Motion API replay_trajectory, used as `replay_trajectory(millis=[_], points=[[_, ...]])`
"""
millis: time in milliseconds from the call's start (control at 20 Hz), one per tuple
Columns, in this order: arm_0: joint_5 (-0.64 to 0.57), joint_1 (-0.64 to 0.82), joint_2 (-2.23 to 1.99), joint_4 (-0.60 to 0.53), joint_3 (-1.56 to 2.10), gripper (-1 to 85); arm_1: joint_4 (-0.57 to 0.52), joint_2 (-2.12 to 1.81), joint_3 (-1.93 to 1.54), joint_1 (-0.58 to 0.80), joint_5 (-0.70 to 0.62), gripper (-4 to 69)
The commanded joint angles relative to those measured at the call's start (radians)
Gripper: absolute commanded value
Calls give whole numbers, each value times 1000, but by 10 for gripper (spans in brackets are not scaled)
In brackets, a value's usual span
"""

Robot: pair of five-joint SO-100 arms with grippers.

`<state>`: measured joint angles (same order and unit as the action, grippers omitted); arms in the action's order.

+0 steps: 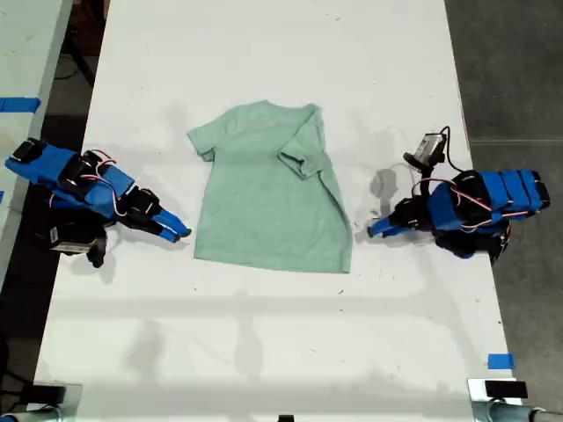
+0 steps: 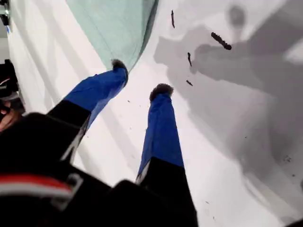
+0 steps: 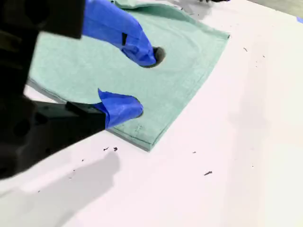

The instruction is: Fold t shirt

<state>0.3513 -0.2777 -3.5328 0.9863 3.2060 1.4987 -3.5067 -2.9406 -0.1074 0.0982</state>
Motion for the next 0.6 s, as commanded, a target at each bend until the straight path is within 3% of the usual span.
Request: replay_trajectory(millis=[0,550], points=[[9,21,-5,3,11,115,3,6,-2,-49,-9,174],[17,41,-5,3,11,79,3,6,-2,-43,-9,178]])
